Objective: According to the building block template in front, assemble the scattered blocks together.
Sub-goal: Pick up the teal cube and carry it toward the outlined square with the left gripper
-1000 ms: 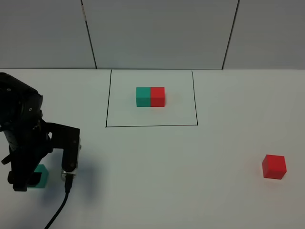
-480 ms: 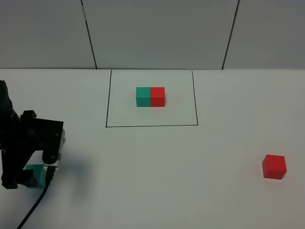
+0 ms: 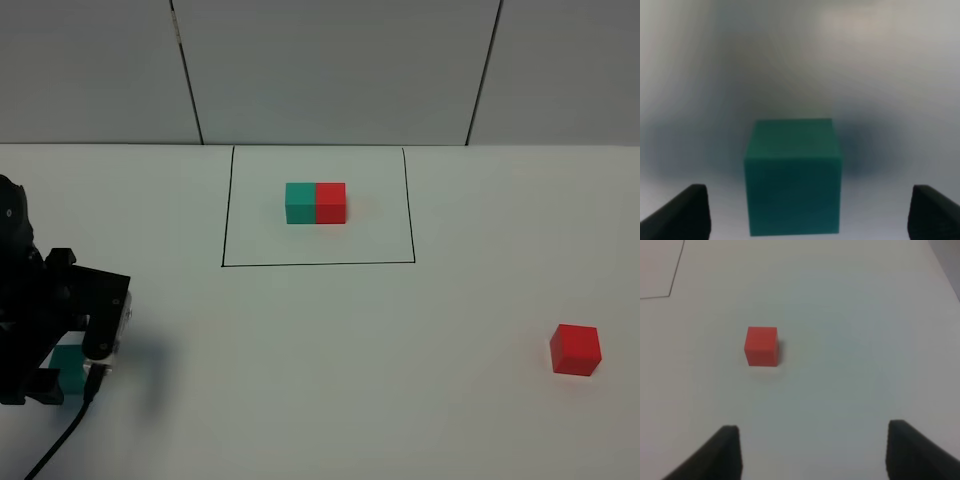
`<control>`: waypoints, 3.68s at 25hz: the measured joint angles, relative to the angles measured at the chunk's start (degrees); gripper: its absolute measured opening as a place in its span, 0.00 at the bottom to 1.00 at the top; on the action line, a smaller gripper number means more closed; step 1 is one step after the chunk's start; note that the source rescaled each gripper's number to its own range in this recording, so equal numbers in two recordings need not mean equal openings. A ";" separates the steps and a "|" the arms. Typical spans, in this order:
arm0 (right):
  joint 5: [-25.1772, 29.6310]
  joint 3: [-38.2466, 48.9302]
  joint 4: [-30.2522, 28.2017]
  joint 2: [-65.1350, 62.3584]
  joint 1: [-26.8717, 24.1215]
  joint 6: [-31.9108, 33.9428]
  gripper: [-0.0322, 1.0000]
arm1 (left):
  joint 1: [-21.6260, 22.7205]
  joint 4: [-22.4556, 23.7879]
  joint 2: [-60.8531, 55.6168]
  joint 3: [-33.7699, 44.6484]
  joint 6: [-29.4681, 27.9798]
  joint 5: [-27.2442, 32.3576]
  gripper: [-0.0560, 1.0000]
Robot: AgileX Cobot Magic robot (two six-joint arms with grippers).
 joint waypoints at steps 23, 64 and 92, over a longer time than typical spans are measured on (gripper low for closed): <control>0.00 0.00 0.00 0.00 0.00 0.00 0.58 | 3.38 -3.27 4.10 0.00 2.83 -7.01 0.87; 0.00 0.00 0.00 0.00 0.00 0.00 0.58 | 2.42 -0.54 7.61 -0.10 -0.83 -8.95 0.87; 0.00 0.00 0.00 0.00 0.00 0.00 0.58 | 2.42 -0.55 8.83 -0.90 -1.08 -8.76 0.05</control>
